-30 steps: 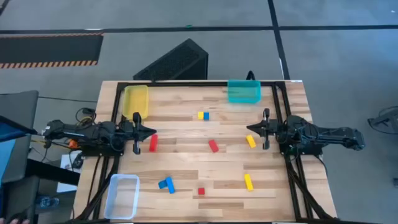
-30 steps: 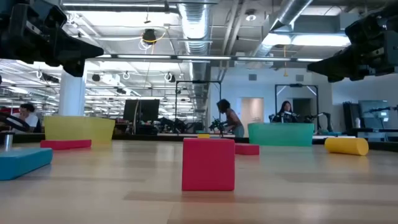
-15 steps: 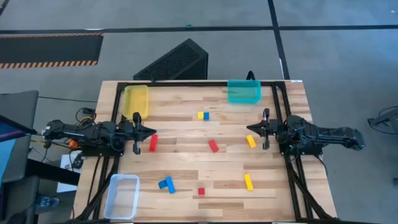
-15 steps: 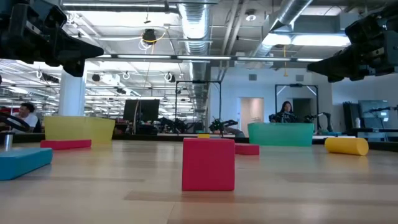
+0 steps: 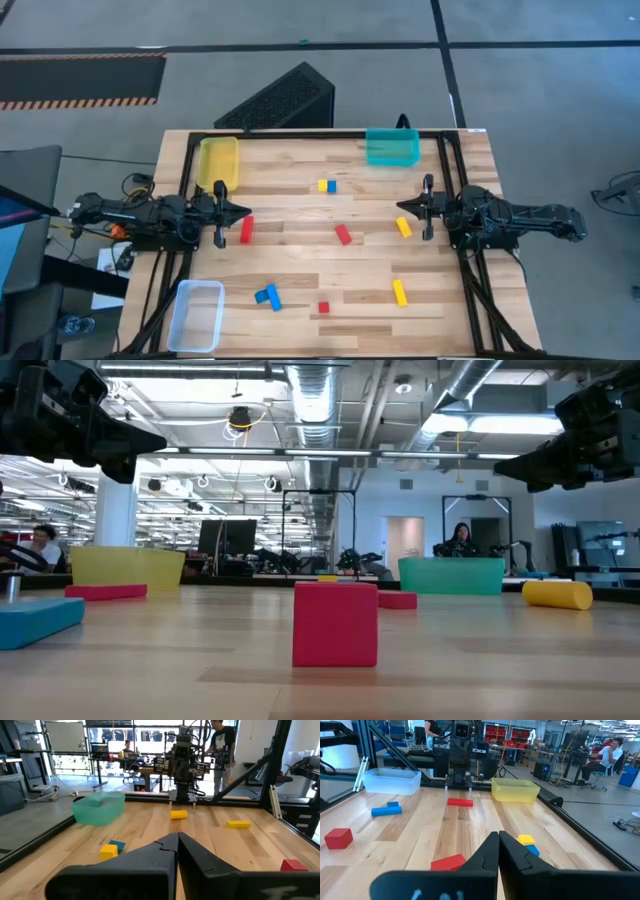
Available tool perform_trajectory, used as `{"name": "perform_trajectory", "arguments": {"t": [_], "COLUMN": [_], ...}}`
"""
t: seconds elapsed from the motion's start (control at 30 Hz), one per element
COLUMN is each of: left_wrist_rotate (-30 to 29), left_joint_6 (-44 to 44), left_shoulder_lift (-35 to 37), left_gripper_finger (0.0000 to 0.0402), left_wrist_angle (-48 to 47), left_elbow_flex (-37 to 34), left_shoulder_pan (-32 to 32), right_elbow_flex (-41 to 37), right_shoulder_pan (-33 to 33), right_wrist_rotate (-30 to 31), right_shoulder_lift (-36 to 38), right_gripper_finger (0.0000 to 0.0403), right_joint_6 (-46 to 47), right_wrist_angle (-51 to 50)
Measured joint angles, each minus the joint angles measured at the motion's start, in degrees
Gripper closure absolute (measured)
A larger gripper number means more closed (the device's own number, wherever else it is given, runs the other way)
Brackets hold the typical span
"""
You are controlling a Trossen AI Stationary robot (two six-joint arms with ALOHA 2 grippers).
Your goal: Sort & place blocks by color
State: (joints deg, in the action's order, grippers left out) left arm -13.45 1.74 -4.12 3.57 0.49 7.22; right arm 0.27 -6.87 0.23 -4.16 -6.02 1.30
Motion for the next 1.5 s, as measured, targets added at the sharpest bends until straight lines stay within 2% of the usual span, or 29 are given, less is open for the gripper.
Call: {"name": "perform_trajectory", "arguments": {"t": [0.6, 0.77, 0.9, 1.03, 1.1, 1.23, 1.3, 1.37, 1.43, 1.5], "left_wrist_rotate": [0.0, -0.8, -0.8, -1.1, -3.4, -3.7, -3.7, -3.7, -3.9, -6.0], "left_joint_6": [0.0, -6.1, -6.6, -5.7, -4.1, 5.9, 8.2, 8.6, 9.5, 9.7], "left_shoulder_lift": [0.0, 0.0, 0.0, 0.0, 0.0, 0.0, 0.0, 0.0, 0.0, 0.0], "left_gripper_finger": [0.0401, 0.0401, 0.0401, 0.0401, 0.0401, 0.0401, 0.0401, 0.0401, 0.0401, 0.0401], "left_wrist_angle": [0.0, -0.7, -0.9, -0.6, 1.5, 3.1, 3.4, 3.8, 3.6, 2.5], "left_elbow_flex": [0.0, 0.2, 0.2, 0.3, 0.3, 0.3, 0.3, 0.3, 0.3, 0.3], "left_shoulder_pan": [0.0, 0.0, 0.0, 0.0, 0.0, 0.0, 0.0, 0.0, 0.0, 0.0], "right_elbow_flex": [0.0, 0.0, 0.0, 0.0, 0.0, 0.0, 0.0, 0.0, 0.0, 0.0], "right_shoulder_pan": [0.0, 0.0, 0.0, 0.0, 0.0, 0.0, 0.0, 0.2, -0.3, -1.0], "right_wrist_rotate": [0.0, 0.0, 0.0, 0.0, 0.0, 0.0, -0.3, -0.1, 3.6, 10.6], "right_shoulder_lift": [0.0, 0.0, 0.0, 0.0, 0.0, 0.0, 0.0, 0.0, 0.0, 0.0], "right_gripper_finger": [0.0381, 0.0381, 0.0381, 0.0381, 0.0381, 0.0381, 0.0381, 0.0381, 0.0381, 0.0381], "right_joint_6": [0.0, 0.0, 0.0, 0.0, 0.0, 0.0, 3.0, 9.8, 13.5, 17.7], "right_wrist_angle": [0.0, 0.0, 0.0, 0.0, 0.0, 0.8, 2.6, 5.5, 9.1, 11.8]}}
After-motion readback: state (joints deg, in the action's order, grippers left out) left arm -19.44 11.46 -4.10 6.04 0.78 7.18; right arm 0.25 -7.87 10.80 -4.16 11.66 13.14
